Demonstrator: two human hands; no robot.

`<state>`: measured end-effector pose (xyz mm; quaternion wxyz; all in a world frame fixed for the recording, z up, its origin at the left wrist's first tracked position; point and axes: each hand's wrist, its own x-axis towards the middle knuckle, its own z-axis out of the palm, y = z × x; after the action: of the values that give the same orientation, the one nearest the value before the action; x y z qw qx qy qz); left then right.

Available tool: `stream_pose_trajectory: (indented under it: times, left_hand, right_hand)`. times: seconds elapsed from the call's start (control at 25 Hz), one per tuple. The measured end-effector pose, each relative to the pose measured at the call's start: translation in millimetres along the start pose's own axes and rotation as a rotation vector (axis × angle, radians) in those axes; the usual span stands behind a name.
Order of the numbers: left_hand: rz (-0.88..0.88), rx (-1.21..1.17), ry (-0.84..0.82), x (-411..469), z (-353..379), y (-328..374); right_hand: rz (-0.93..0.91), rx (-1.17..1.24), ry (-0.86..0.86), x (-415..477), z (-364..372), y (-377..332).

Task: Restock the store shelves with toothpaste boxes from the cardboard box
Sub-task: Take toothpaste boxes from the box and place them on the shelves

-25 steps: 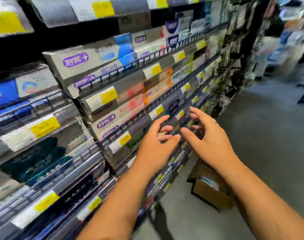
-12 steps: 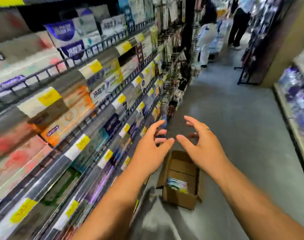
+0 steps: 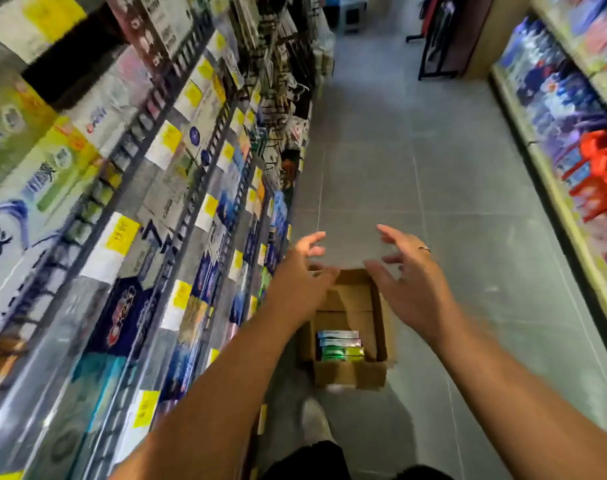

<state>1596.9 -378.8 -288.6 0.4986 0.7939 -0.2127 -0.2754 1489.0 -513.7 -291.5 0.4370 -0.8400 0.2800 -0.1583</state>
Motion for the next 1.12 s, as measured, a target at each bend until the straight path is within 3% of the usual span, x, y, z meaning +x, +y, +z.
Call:
stream_pose_trajectory:
  times: [0.28, 0.36, 0.44, 0.64, 0.96, 1.12]
  left_hand:
    - [-0.155, 0.208, -0.09, 90, 32, -100]
    - [-0.285, 0.2, -0.045, 132, 73, -181]
    - [-0.263, 0.196, -0.016, 139, 75, -185]
    - [-0.334, 0.231, 0.008, 183, 138, -341]
    - [-0.434, 0.449, -0.253, 229, 241, -547]
    - [-0.6, 0.564, -0.374, 257, 272, -629]
  right_hand:
    - [0.182, -0.162, -0.101, 48, 64, 121]
    - [0.224, -0.267, -0.256, 72, 120, 210]
    - [0.234, -0.325, -0.275, 74, 128, 224]
    - [0.292, -0.469, -0.464, 80, 230, 369]
    - [0.284, -0.592, -0.684, 78, 362, 567]
    - [0.426, -0.584, -0.727, 79, 411, 638]
